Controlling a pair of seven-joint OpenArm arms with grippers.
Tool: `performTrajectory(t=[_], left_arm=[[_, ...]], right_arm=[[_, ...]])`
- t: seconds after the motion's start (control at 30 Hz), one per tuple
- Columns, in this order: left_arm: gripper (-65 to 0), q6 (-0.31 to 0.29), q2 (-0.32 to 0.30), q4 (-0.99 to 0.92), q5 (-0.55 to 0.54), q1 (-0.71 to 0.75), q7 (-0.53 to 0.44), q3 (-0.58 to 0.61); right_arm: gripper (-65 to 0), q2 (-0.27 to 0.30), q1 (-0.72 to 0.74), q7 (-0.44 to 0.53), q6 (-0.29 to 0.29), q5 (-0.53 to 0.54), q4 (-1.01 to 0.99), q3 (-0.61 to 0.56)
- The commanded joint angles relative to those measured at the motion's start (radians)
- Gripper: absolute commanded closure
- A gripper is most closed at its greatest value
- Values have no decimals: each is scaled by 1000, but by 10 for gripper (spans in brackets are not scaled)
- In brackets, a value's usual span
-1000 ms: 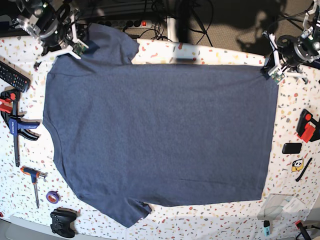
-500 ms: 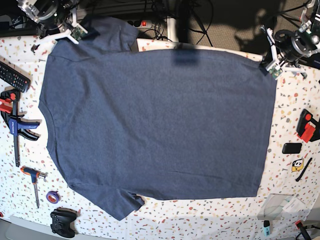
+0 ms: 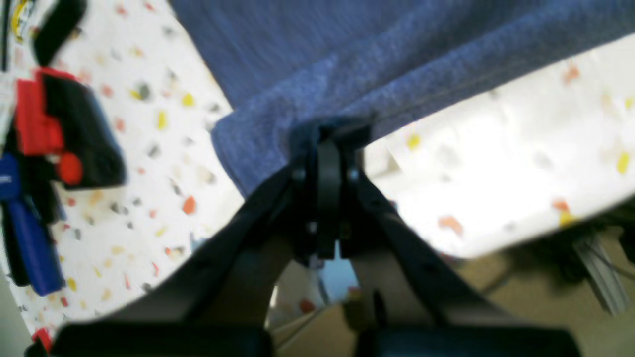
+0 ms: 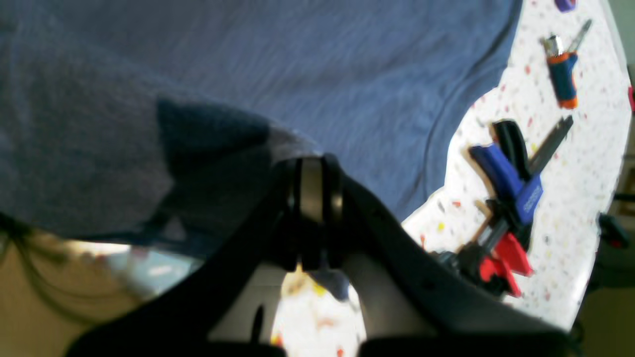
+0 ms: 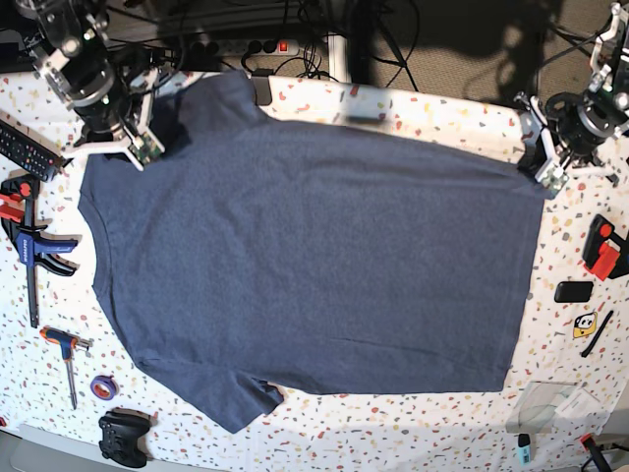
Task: Fold the T-shirt properly
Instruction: 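Drag the shirt with both grippers to straighten it flat, then regrasp the shirt edge with both grippers and pull it taut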
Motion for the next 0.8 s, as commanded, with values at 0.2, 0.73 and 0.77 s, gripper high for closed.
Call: performTrajectory(t=[0.2,0.73,0.77], left_arm=[[0,37,58,-51,9,-114,-33,-9],[0,6,123,-285,87,-297,-68,-9],[0,6,123,-293,87,-300,-71,-9]], right_arm=[[0,-24,168,42,-4,34,-119,7],[0,-101,412,95,122,79,-332,6],[0,-101,423,95,129,79,-338,6]])
